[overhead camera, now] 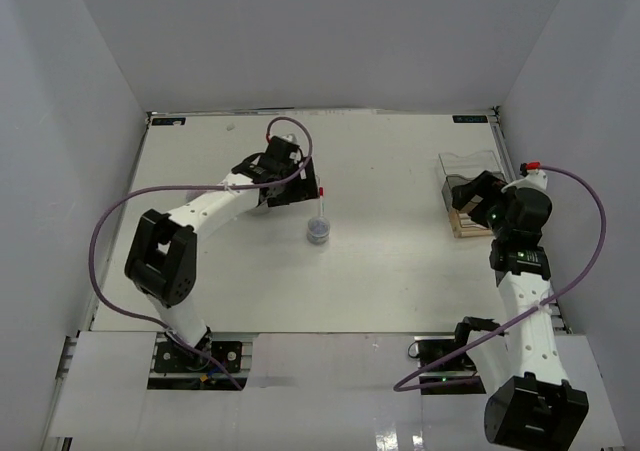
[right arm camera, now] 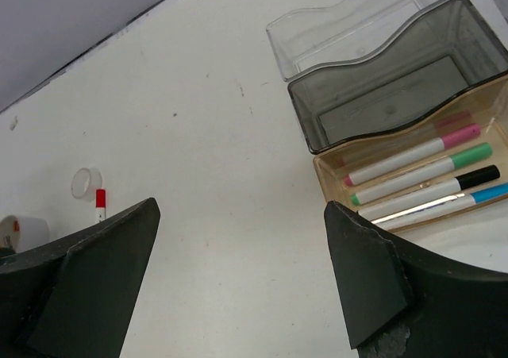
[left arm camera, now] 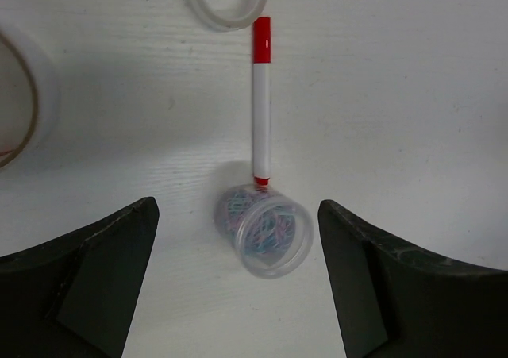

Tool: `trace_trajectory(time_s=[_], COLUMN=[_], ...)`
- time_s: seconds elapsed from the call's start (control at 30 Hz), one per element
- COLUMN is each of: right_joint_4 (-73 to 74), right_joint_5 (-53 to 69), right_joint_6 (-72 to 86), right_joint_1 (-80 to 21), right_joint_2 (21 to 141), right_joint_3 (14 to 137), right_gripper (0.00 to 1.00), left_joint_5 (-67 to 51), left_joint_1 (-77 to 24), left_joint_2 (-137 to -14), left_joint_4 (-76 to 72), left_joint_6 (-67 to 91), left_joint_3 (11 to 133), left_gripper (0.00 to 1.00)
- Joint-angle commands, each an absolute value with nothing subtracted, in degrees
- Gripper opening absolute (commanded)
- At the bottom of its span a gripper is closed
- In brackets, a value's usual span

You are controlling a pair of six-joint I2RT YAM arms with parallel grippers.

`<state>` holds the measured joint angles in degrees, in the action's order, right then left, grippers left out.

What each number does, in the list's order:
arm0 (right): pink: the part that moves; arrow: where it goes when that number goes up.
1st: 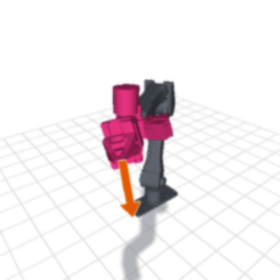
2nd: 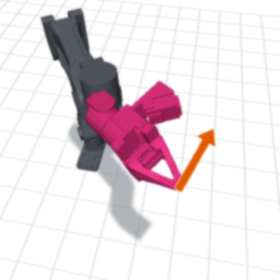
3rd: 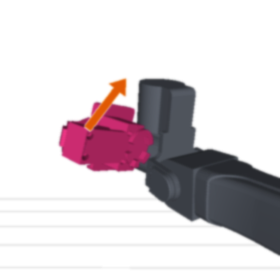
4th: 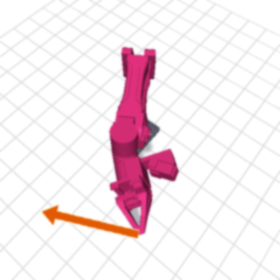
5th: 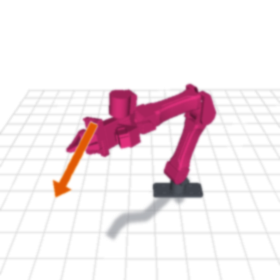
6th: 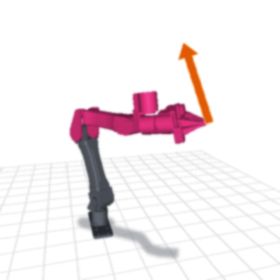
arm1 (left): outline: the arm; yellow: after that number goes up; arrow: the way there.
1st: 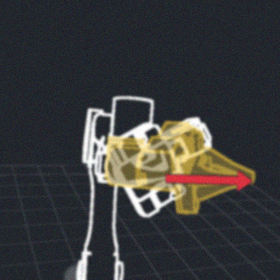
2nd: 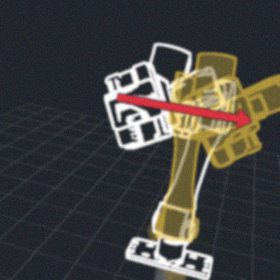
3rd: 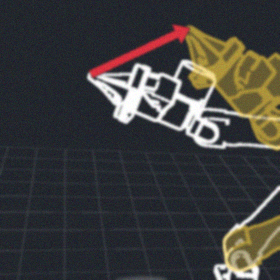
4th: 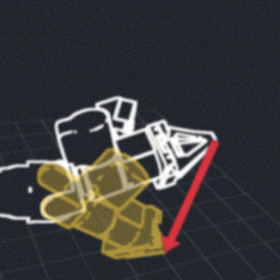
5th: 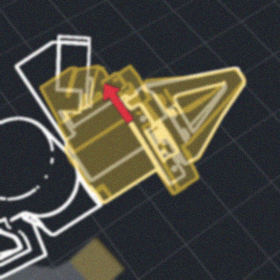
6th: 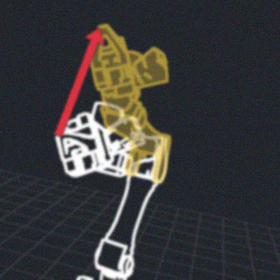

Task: Sort the stationery into containers
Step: Pick up the pen from the center of the board.

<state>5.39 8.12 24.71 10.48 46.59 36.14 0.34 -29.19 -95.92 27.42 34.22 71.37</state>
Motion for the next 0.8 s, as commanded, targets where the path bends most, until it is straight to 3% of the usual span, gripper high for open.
trace_trajectory(time_s=[0.0, 0.3, 0.5, 0.77], right_joint_4=[4.66, 3.34, 3.16, 2.81], right_joint_5=[10.02, 9.14, 7.92, 7.29], right_joint_6=[22.23, 20.57, 19.78, 19.77], right_joint_1=[8.53, 2.03, 0.09, -1.93], right_joint_2=[45.0, 43.51, 42.72, 41.92], right_joint_3=[34.64, 30.32, 29.09, 27.78], right_gripper=[0.9, 0.91, 0.91, 0.91], left_joint_5=[9.12, 15.55, 19.33, 19.51], left_joint_1=[-33.38, -38.23, -39.55, -40.25], left_joint_2=[-100.0, -115.92, -123.04, -126.65], left_joint_4=[32.69, 38.14, 41.39, 41.84], left_joint_6=[36.12, 36.48, 36.56, 37.09], left_joint_3=[79.68, 92.8, 99.49, 100.81], left_gripper=[0.91, 0.77, 0.73, 0.51])
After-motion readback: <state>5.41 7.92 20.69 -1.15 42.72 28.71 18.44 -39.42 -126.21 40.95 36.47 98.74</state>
